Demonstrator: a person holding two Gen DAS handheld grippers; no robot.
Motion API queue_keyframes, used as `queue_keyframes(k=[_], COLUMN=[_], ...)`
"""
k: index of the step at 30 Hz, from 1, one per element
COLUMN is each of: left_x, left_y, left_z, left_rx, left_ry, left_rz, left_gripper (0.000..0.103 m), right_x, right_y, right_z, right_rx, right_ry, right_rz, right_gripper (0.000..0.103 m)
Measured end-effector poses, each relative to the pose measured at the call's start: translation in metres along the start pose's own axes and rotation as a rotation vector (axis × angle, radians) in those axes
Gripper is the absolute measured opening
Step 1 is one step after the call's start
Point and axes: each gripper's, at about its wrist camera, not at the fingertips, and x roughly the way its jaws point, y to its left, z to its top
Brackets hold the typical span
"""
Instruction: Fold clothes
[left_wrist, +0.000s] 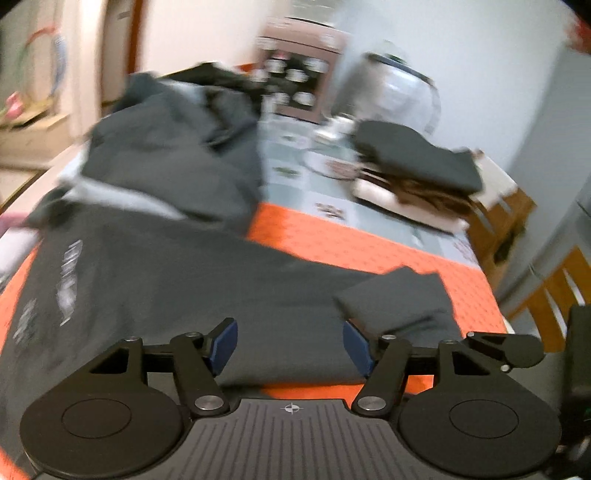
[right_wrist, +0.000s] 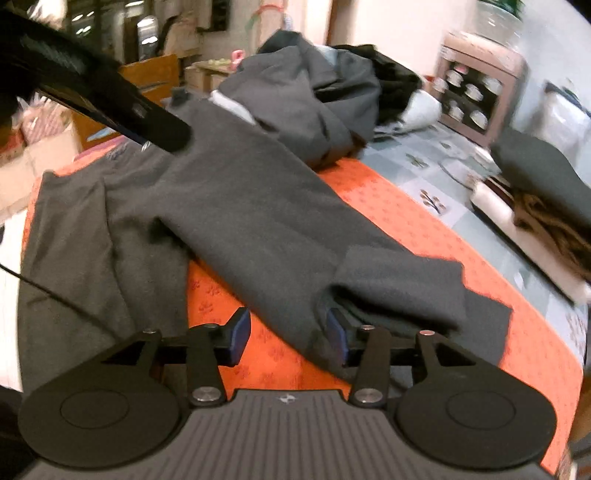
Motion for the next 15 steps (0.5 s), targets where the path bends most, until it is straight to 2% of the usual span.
queue_keyframes(k=[9,15], left_x=[0.054,0.093], left_y=[-0.071,-0.114], left_z=[0.003,0.0], left_rx=[0.184,0.332], left_ry=[0.022,0.008], left_rz=[-0.13,-0.141], left_gripper=[0.066,0.066], right_x=[-0.057,-0.093], right_y=[-0.035,-0.06], right_z=[-0.027,-0.057], right_rx=[0.286,0.458], right_ry=[0.013,0.019], right_rz=[-0.054,-0.145], right_gripper=[0.053,0.053])
